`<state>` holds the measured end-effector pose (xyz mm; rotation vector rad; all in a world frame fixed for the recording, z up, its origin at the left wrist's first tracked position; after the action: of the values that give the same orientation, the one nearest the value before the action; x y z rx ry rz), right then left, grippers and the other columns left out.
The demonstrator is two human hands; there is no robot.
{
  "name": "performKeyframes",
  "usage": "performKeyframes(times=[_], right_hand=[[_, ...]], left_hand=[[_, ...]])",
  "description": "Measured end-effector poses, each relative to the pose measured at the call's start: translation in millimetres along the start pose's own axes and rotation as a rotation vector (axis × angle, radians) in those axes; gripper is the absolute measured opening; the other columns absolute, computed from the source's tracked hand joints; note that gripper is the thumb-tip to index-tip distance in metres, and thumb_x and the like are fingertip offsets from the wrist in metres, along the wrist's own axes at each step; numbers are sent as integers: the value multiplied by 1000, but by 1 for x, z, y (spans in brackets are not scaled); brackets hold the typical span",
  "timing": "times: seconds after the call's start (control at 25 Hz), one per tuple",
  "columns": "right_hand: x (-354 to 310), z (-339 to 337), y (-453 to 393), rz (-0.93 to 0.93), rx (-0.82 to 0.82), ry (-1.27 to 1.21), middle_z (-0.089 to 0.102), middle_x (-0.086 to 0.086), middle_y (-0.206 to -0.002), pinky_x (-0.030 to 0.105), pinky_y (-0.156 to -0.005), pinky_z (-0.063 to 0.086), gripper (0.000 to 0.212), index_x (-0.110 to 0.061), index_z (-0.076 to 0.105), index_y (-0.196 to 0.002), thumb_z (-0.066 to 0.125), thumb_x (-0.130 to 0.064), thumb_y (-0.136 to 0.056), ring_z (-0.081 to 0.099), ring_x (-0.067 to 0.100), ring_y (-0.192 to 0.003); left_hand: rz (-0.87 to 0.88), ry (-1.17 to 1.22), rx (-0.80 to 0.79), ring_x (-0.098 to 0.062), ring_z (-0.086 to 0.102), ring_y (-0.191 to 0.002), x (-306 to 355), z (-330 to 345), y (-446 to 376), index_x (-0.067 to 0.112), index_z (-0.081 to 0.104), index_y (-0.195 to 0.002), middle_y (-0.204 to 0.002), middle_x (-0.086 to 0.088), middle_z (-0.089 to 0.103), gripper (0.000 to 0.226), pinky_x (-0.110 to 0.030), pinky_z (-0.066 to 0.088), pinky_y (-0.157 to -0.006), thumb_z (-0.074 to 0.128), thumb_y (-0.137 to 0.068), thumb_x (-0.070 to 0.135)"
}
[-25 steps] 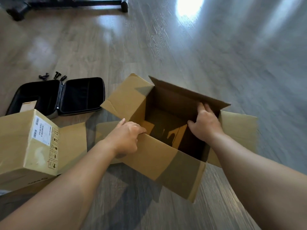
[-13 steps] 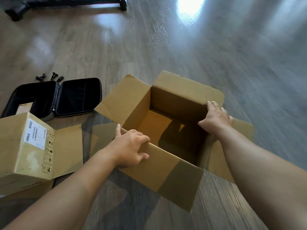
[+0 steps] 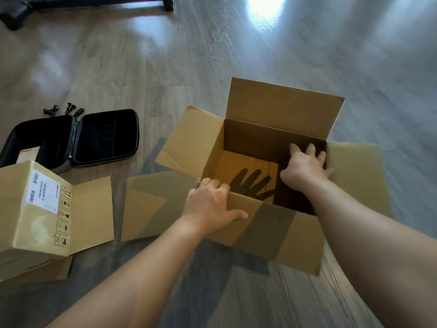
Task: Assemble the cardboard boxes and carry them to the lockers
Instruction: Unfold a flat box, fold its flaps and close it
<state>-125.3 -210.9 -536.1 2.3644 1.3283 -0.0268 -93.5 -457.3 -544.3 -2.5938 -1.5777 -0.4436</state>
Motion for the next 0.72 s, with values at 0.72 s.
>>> performKeyframes(times=[0.72], right_hand=[[-143,90,107,-929,40,194,57,13,-120,42,-93,51,29,-6,61,-113,54,-17,-87,50,33,-118]], left_hand=[[-210,50,-14,-26,57,-110,-113,18,35,9,66,-104,-110,-4,62,28,-41,51,-88,59,-92,33]])
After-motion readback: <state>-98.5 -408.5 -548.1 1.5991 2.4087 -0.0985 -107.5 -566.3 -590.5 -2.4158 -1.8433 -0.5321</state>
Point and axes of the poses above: each hand's wrist, its own y-axis away from the middle knuckle, its own z-axis out of the palm, x = y × z, the point moved 4 cm from there along -y, towards the middle knuckle
